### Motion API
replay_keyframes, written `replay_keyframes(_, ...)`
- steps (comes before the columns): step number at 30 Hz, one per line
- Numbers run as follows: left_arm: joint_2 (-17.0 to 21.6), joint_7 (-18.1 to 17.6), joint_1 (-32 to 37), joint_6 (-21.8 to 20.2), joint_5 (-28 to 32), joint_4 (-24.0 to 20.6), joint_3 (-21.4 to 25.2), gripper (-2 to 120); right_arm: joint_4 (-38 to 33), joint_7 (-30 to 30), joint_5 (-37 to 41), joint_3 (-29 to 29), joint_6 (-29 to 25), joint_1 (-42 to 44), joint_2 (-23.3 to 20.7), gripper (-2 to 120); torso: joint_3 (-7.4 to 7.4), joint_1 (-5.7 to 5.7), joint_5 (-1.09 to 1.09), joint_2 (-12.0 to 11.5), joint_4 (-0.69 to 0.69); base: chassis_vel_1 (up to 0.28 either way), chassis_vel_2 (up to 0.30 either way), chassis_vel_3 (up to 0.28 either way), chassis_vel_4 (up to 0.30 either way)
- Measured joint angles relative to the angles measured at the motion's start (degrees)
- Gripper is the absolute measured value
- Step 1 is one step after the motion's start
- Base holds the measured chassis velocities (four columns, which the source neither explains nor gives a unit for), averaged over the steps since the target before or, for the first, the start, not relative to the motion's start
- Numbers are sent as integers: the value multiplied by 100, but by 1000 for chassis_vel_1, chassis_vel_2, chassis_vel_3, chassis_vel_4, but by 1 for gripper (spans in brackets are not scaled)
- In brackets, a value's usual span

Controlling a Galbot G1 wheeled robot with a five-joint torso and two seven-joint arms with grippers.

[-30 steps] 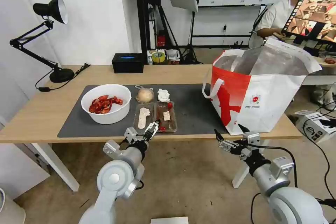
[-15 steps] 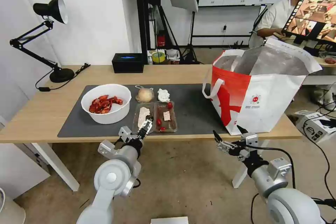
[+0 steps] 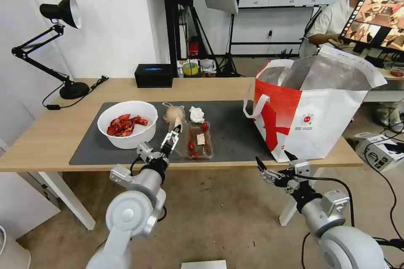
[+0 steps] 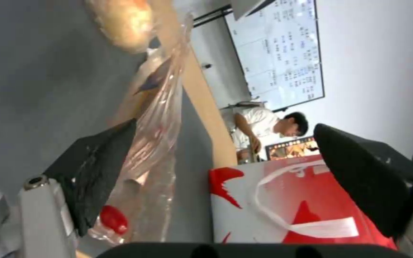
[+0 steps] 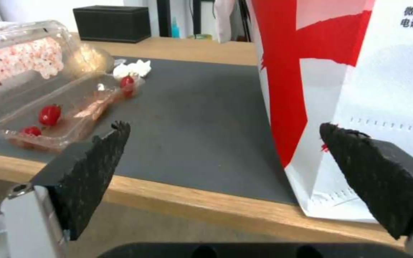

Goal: Pick up the trash from the table and place it into the takeout bag.

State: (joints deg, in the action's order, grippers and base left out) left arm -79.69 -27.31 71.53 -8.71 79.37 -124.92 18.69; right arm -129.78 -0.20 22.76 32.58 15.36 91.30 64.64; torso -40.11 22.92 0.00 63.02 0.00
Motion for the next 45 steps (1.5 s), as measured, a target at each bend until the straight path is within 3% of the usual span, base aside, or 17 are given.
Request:
replay_keyframes(11, -30, 102, -236, -2, 2, 235, -254, 100, -85, 0, -15, 101, -3, 150, 23, 100, 0, 0, 0, 0, 0, 0, 0, 0, 0)
replay_keyframes(26, 44, 74, -908, -35, -6, 788, -938, 100, -327, 0, -26, 439, -23, 561, 128, 100, 0, 0, 1, 0, 0, 0, 0, 0, 0)
replay_keyframes(34, 353, 418, -1121, -115, -806, 907, -1147, 100, -421, 0, -48, 499, -30, 678, 178, 100, 0, 0, 0, 0, 0, 0, 0, 0, 0)
replay_keyframes(36, 790, 1165, -1257, -156, -1985, 1112, -1286, 93, -420, 3, 28, 496, -30, 680, 165, 100, 0, 0, -1, 0, -1, 0, 0, 0, 0)
replay_keyframes(38, 860, 1294, -1280, -156, -2183, 1151, -1306, 91, -416, 10, 68, 492, -31, 673, 156, 100, 0, 0, 0, 0, -1, 0, 0, 0, 0)
replay_keyframes(39, 1142, 1781, -1382, -146, -2901, 1300, -1384, 85, -400, 56, 318, 470, -23, 621, 100, 100, 0, 0, 0, 0, -1, 0, 0, 0, 0)
replay_keyframes(41, 1453, 2296, -1525, -53, -3635, 1486, -1481, 78, -384, 113, 642, 440, 5, 542, 14, 100, 0, 0, -1, 0, 0, 0, 0, 0, 0)
replay_keyframes(42, 1767, 2756, -1687, 112, -4343, 1679, -1569, 71, -370, 177, 1041, 413, 46, 417, -106, 100, 0, 0, -1, 0, 0, 0, 0, 0, 0)
replay_keyframes(43, 1767, 2756, -1687, 112, -4343, 1679, -1569, 71, -370, 177, 1041, 413, 46, 417, -106, 100, 0, 0, -1, 0, 0, 0, 0, 0, 0)
replay_keyframes(45, 2112, 3193, -1906, 279, -4895, 1864, -1702, 60, -369, 310, 1691, 402, 99, 255, -256, 100, -1, 0, -1, 0, 2, 0, 0, 0, 0)
